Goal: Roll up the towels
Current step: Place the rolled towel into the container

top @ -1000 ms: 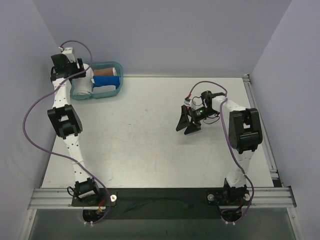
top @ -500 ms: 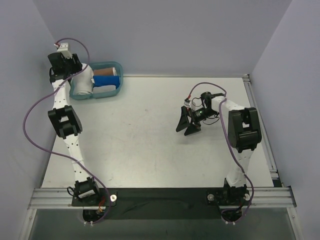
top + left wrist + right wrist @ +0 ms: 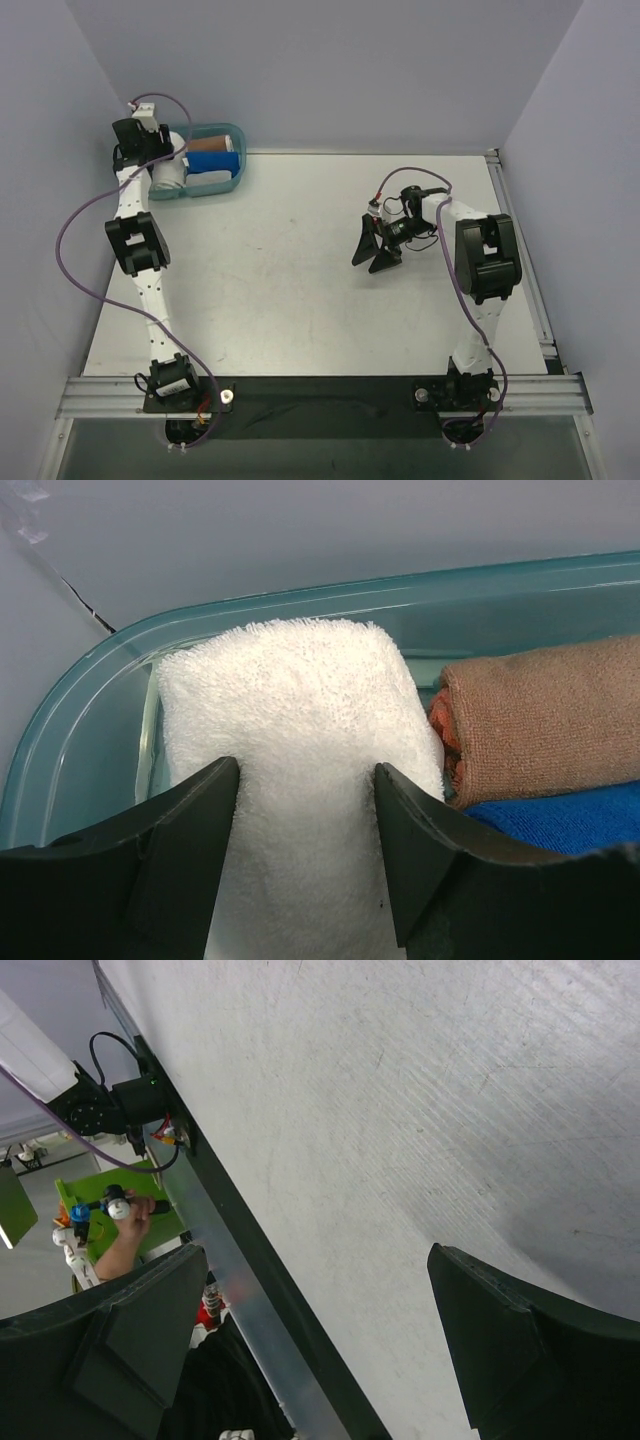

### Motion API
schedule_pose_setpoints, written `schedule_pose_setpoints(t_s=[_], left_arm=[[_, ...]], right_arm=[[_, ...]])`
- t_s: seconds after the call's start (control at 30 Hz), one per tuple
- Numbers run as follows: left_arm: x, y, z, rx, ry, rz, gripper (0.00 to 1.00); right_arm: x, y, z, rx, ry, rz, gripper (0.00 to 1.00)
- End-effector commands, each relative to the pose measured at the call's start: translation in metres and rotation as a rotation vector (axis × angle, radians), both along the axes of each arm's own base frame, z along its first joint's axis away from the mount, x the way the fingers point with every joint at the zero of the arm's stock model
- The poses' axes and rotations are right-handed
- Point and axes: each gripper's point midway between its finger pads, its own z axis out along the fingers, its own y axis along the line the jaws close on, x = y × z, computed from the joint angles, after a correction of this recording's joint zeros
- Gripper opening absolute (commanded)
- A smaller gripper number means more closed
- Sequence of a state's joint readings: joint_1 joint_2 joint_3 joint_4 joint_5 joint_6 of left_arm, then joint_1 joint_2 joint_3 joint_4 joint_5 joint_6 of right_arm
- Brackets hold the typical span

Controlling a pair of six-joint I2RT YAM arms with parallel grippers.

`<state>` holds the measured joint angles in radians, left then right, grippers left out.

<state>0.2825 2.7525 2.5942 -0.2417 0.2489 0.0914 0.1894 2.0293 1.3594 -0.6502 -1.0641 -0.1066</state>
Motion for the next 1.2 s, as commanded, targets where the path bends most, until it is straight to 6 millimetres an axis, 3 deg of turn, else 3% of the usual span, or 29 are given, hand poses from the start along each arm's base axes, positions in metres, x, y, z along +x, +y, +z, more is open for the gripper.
schedule_pose_setpoints(t_s=[0.0, 0.13, 0.23, 0.3, 0.4, 0.43, 0.5, 0.53, 0.57, 0.6, 0.63, 0.67, 0.7, 0.73, 0.77, 0.87, 0.9, 0.93, 0.97, 1.0, 1.03, 1.17], left_arm=[[-0.010, -0.003, -0.015, -0.017, 0.075, 0.003, 0.69], [-0.004, -0.007, 0.031, -0.026, -0.014, -0.014, 0.75], [-0.006, -0.008, 0.085, 0.001, -0.095, -0.008, 0.79], [-0.010, -0.006, 0.105, 0.016, -0.123, -0.006, 0.80], [-0.020, -0.003, 0.150, 0.017, -0.183, -0.005, 0.83], [-0.026, -0.003, 0.176, 0.025, -0.217, -0.005, 0.85], [-0.035, -0.008, 0.193, 0.039, -0.220, -0.027, 0.88], [-0.045, -0.013, 0.217, 0.047, -0.242, -0.037, 0.89], [-0.052, -0.017, 0.211, 0.034, -0.200, -0.048, 0.97], [-0.059, -0.021, 0.216, 0.039, -0.191, -0.067, 0.97], [-0.074, -0.027, 0.239, 0.043, -0.204, -0.074, 0.97], [-0.083, -0.030, 0.226, 0.026, -0.148, -0.076, 0.97], [-0.092, -0.035, 0.228, 0.016, -0.131, -0.090, 0.97], [-0.108, -0.041, 0.248, 0.019, -0.143, -0.100, 0.98], [-0.120, -0.048, 0.232, -0.008, -0.075, -0.115, 0.97], [-0.161, -0.067, 0.246, -0.046, -0.025, -0.153, 0.97], [-0.172, -0.073, 0.229, -0.076, 0.027, -0.166, 0.97], [-0.190, -0.082, 0.242, -0.079, 0.019, -0.178, 0.97], [-0.202, -0.086, 0.239, -0.090, 0.037, -0.186, 0.97], [-0.215, -0.093, 0.214, -0.114, 0.100, -0.202, 0.97], [-0.233, -0.103, 0.230, -0.108, 0.070, -0.230, 0.97], [-0.284, -0.128, 0.209, -0.106, 0.133, -0.289, 0.97]], right_arm=[[-0.009, -0.002, 0.002, -0.008, 0.020, 0.010, 1.00], [-0.009, -0.003, 0.008, -0.012, 0.000, 0.008, 1.00], [-0.005, -0.002, 0.017, -0.005, -0.036, 0.009, 1.00], [-0.002, -0.002, 0.023, -0.006, -0.058, 0.008, 1.00], [0.006, -0.007, 0.038, -0.012, -0.119, -0.007, 1.00], [0.007, -0.008, 0.045, -0.011, -0.144, -0.011, 1.00], [0.012, -0.013, 0.054, -0.018, -0.178, -0.026, 1.00], [0.014, -0.017, 0.061, -0.020, -0.200, -0.039, 1.00], [0.016, -0.019, 0.066, -0.022, -0.220, -0.046, 1.00], [0.017, -0.021, 0.075, -0.021, -0.247, -0.053, 1.00], [0.019, -0.027, 0.078, -0.033, -0.260, -0.069, 1.00], [0.020, -0.030, 0.081, -0.036, -0.274, -0.078, 1.00], [0.019, -0.033, 0.089, -0.042, -0.299, -0.088, 1.00], [0.021, -0.039, 0.092, -0.057, -0.316, -0.103, 1.00], [0.021, -0.043, 0.096, -0.063, -0.329, -0.115, 1.00], [0.017, -0.056, 0.109, -0.082, -0.365, -0.149, 1.00], [0.013, -0.060, 0.114, -0.094, -0.376, -0.157, 1.00], [0.011, -0.063, 0.115, -0.107, -0.383, -0.164, 1.00], [0.009, -0.071, 0.114, -0.143, -0.386, -0.176, 1.00], [0.004, -0.075, 0.119, -0.159, -0.403, -0.181, 1.00], [0.001, -0.079, 0.117, -0.185, -0.399, -0.190, 1.00], [-0.015, -0.103, 0.111, -0.314, -0.416, -0.236, 1.00]])
